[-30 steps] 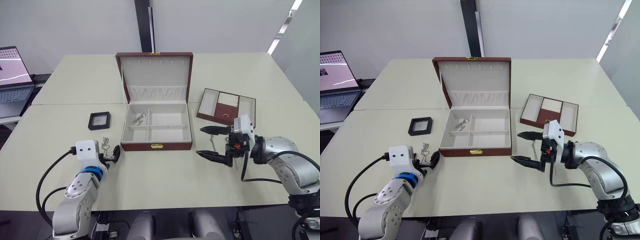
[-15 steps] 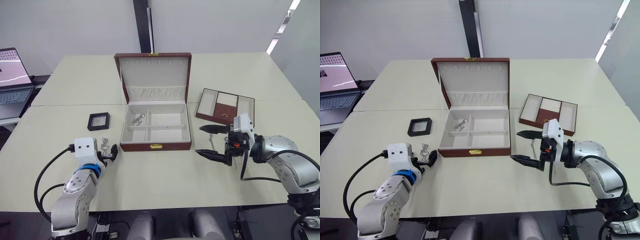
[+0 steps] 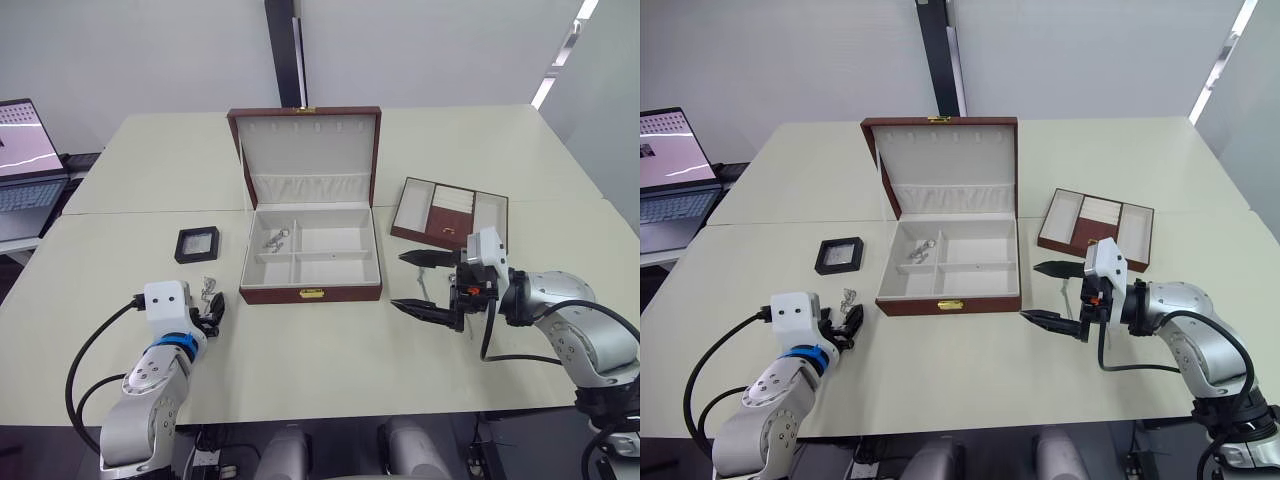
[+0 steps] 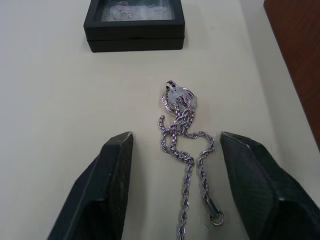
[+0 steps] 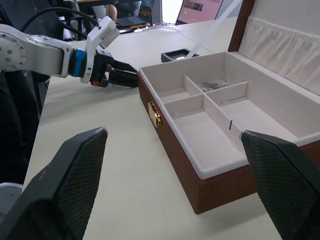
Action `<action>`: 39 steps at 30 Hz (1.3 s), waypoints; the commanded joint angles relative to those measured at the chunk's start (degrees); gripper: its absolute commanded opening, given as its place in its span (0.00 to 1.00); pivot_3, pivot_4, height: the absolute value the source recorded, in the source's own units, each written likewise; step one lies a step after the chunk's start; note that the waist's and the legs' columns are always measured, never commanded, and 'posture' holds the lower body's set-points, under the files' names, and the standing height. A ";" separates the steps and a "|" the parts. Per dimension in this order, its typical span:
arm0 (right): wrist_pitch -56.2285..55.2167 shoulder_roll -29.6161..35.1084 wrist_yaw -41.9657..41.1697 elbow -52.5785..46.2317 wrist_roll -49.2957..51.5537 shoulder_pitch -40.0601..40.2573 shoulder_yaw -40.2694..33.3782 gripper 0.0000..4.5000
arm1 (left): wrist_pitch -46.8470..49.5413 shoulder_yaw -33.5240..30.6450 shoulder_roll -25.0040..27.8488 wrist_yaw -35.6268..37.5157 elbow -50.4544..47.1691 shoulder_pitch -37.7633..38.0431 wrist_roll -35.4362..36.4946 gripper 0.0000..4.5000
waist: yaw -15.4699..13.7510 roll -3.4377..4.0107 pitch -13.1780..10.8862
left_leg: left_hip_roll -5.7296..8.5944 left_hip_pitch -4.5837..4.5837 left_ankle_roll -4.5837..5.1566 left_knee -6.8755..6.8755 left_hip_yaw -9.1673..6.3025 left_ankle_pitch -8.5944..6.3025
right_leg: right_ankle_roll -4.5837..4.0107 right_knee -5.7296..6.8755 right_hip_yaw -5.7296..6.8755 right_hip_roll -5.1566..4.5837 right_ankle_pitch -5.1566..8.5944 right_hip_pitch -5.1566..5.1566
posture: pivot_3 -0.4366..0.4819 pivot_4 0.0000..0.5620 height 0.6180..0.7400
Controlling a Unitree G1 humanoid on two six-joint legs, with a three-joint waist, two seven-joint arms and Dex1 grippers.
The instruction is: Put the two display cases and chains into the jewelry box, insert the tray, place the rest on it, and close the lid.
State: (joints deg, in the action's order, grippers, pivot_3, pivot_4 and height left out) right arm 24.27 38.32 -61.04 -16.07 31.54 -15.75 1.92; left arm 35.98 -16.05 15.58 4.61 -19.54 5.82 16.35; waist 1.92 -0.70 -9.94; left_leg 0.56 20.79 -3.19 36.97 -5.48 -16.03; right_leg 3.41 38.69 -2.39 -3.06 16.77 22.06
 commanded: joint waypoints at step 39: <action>-1.47 -0.54 -0.57 0.13 -0.67 -1.01 -1.32 1.00 | -10.62 -4.82 -4.93 4.31 -6.53 -2.17 12.92 0.00 | -0.29 -0.68 -0.40 | -0.02 0.13 -0.01 0.01 -0.13 0.00 | 0.00 -0.11 0.10 -0.01 0.00 0.01 | 0.48 0.27 1.00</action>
State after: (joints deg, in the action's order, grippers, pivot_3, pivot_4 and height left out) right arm 24.06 37.86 -61.30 -15.32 30.41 -16.27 1.80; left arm 26.66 -20.61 10.51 8.37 -22.92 4.09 28.06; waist 1.63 -1.37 -10.34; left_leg 0.54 20.92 -3.19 36.98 -5.61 -16.03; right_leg 3.41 38.58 -2.29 -3.07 16.77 22.08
